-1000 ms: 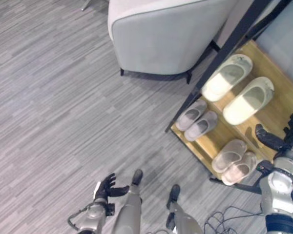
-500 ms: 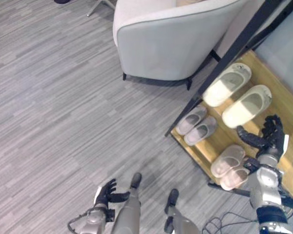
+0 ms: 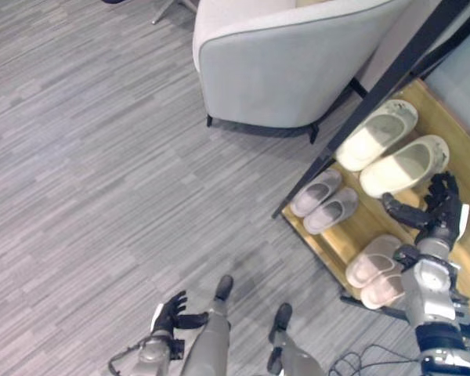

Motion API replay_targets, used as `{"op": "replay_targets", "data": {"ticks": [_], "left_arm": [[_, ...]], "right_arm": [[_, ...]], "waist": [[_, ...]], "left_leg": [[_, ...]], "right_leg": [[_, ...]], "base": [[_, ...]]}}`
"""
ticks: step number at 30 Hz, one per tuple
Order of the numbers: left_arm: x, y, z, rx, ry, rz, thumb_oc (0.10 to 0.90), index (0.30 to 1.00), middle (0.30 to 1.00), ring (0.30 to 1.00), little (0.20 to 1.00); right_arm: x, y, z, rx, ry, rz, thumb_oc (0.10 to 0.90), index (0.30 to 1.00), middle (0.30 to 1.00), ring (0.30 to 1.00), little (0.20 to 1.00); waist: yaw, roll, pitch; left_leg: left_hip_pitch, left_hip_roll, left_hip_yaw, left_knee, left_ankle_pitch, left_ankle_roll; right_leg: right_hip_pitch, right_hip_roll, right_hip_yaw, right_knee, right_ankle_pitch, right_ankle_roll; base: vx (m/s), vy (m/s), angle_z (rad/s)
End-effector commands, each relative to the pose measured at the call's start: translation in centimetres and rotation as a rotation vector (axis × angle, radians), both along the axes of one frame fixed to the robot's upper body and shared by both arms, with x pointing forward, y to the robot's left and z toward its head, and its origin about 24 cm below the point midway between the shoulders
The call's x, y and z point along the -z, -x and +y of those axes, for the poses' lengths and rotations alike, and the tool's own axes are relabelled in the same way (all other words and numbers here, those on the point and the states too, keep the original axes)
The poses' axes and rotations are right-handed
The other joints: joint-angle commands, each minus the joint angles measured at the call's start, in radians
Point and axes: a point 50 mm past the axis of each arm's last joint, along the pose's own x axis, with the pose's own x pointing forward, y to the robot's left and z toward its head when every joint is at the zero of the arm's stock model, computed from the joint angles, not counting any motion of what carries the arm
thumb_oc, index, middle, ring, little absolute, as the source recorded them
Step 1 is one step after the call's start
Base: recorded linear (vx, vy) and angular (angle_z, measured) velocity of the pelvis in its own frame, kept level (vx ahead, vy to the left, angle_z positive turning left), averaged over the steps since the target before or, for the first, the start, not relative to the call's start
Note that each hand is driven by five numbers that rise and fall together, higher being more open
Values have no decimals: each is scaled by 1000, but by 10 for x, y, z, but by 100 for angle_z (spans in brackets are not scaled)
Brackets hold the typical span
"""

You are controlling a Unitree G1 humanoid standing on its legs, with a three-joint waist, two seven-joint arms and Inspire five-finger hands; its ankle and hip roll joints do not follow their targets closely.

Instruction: Arrange the slippers neatly on the shoe rack.

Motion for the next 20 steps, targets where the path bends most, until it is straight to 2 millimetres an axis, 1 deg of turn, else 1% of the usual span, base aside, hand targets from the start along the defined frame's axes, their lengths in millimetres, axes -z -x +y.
{"op": "replay_targets", "data": {"ticks": [1,3,8,9,10,11,12,13,14,15,16,17,18,19,20], "left_arm": [[-2,6,8,37,-55,-5,800,900,900,900,900],[0,8,9,41,-55,5,800,900,900,900,900],[3,12,8,22,-38,22,800,900,900,900,900],[5,15,7,18,-32,33,800,900,900,900,900],[8,22,6,12,-25,56,800,900,900,900,900],[13,28,4,1,-12,85,800,900,900,900,900],[17,35,0,-9,5,107,800,900,900,900,900],[22,41,-2,-36,29,134,800,900,900,900,900],[28,51,-6,-74,60,173,800,900,900,900,900],[33,59,-11,-97,85,207,800,900,900,900,900],[36,65,-14,-125,118,229,800,900,900,900,900],[42,77,-18,-127,133,283,800,900,900,900,900],[43,81,-20,-113,136,301,800,900,900,900,900],[43,81,-20,-113,136,302,800,900,900,900,900],[47,93,-24,-42,130,359,800,900,900,900,900]], "right_arm": [[-67,-19,-4,-38,167,-198,800,900,900,900,900],[-69,-21,-4,-60,181,-188,800,900,900,900,900],[-60,-16,-8,-37,148,-176,800,900,900,900,900],[-48,-9,-12,-15,132,-145,800,900,900,900,900],[-30,6,-20,29,111,-99,800,900,900,900,900],[-12,20,-23,55,49,-83,800,900,900,900,900],[6,32,-20,57,-47,-82,800,900,900,900,900],[26,44,-11,20,-136,-71,800,900,900,900,900],[40,53,7,-61,-203,-59,800,900,900,900,900],[55,63,31,-153,-299,-60,800,900,900,900,900],[63,73,49,-246,-341,-34,800,900,900,900,900],[76,86,65,-309,-432,-10,800,900,900,900,900],[82,92,69,-333,-455,17,800,900,900,900,900],[82,92,69,-333,-455,18,800,900,900,900,900],[114,118,73,-394,-403,261,800,900,900,900,900]], "waist": [[26,-9,-37],[27,-14,-43],[22,-20,-61],[17,-24,-75],[8,-29,-100],[-7,-31,-130],[-22,-27,-161],[-38,-20,-187],[-60,-10,-209],[-79,2,-236],[-100,11,-251],[-125,21,-269],[-131,23,-274],[-130,23,-274],[-158,35,-285]], "left_leg": [[60,16,23,-59,-75,15],[67,15,24,-59,-77,16],[91,15,24,-68,-80,18],[109,18,22,-75,-82,17],[144,23,23,-83,-87,15],[185,30,31,-91,-93,15],[238,41,46,-106,-100,17],[291,51,62,-124,-101,17],[340,60,82,-146,-99,20],[385,67,102,-170,-95,24],[415,69,118,-177,-96,26],[451,69,138,-190,-98,26],[460,68,144,-193,-100,27],[461,68,144,-193,-101,27],[486,63,166,-199,-107,32]], "right_leg": [[-14,-11,32,75,-67,22],[-11,-12,34,79,-68,21],[4,-9,34,84,-73,21],[17,-8,32,84,-77,21],[50,-4,25,81,-80,25],[82,-2,23,81,-84,26],[116,4,29,81,-89,25],[144,10,38,83,-90,24],[168,18,55,85,-92,25],[189,22,70,85,-94,23],[200,28,88,90,-96,23],[214,32,106,92,-96,23],[219,33,112,92,-98,23],[220,33,112,92,-98,23],[224,30,136,104,-101,24]], "base": [[0,0,0],[0,17,0],[10,4,1],[99,34,8],[136,49,8],[124,86,8],[72,114,-8],[-39,139,-51],[-113,154,-92],[-193,156,-136],[-155,150,-105],[-114,102,-74],[-38,54,-47],[-39,46,-26],[-47,55,-29]]}}
